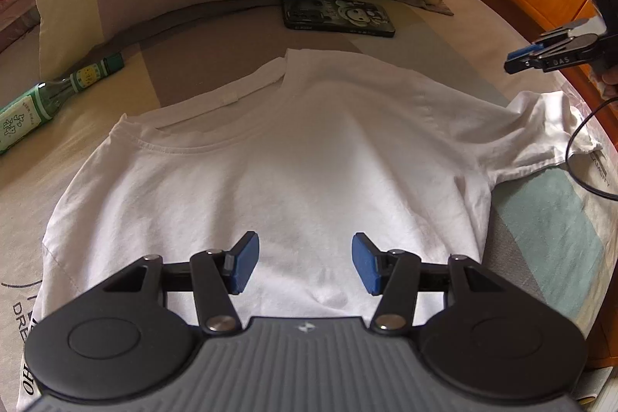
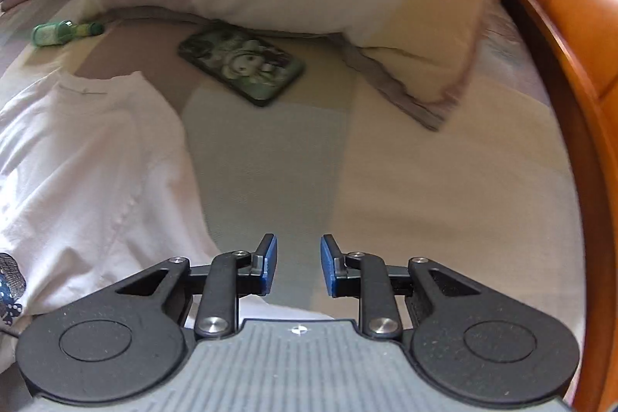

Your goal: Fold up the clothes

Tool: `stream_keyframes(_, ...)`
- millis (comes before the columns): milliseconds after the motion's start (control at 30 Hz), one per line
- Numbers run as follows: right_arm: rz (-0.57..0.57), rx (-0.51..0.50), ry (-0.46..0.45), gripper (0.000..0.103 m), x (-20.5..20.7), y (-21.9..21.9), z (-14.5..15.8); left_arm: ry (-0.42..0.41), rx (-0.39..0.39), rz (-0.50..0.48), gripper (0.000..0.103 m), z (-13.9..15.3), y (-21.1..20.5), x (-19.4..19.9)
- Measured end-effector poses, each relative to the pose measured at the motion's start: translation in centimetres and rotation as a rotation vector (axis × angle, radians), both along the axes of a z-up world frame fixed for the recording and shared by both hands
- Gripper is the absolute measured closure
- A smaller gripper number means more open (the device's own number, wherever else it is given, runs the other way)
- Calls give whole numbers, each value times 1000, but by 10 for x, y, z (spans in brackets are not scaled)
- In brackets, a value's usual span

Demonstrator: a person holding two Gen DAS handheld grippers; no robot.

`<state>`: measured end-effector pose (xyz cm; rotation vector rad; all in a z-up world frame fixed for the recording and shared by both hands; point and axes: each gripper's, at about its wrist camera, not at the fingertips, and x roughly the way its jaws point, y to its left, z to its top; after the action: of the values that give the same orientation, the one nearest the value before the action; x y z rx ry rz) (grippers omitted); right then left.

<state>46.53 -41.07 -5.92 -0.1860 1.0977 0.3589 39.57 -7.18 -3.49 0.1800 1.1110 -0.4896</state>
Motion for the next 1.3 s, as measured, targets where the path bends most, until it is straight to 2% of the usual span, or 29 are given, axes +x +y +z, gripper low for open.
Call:
stream_keyframes(167,117,40,65,74,11,54,-34,6,-4,-3,50,-5,7,1)
stream_keyframes(300,159,0,80,72,7,72,-47,13,1,12,50,-14,16,1)
stream_keyframes(333,173,-5,81,75,6,76,-47,17,-1,20,50,-16,18,1)
stream_keyframes(400,202,-18,86,99,4,82,-46,30,-1,36,50,-22,20,2)
stream_keyframes(467,200,-54,67,100,5,86,-43,39,-3,47,50,-24,19,3)
stream_keyframes(600,107,-77,14,101,27,72,-35,30,-17,21,50,-21,14,5)
stream_keyframes(700,82,-127,-29,101,41,65,-32,38,-27,14,50,-19,14,9)
stream_keyframes(867,-34,-189,10,99,62,48,-40,22,-21,29,50,-13,19,16)
stream_keyframes(933,-75,-101,-11,97,57,38,-26,21,-30,43,50,-11,22,17)
stream_keyframes(1000,-124,-46,-30,91,45,27,-14,20,-29,49,50,-11,24,17)
stream_keyframes(1167,-268,-27,45,85,6,-11,-19,43,-16,41,50,-17,22,13)
stream_keyframes(1300,-317,-25,90,85,-44,-36,-16,52,-24,6,50,-20,13,9)
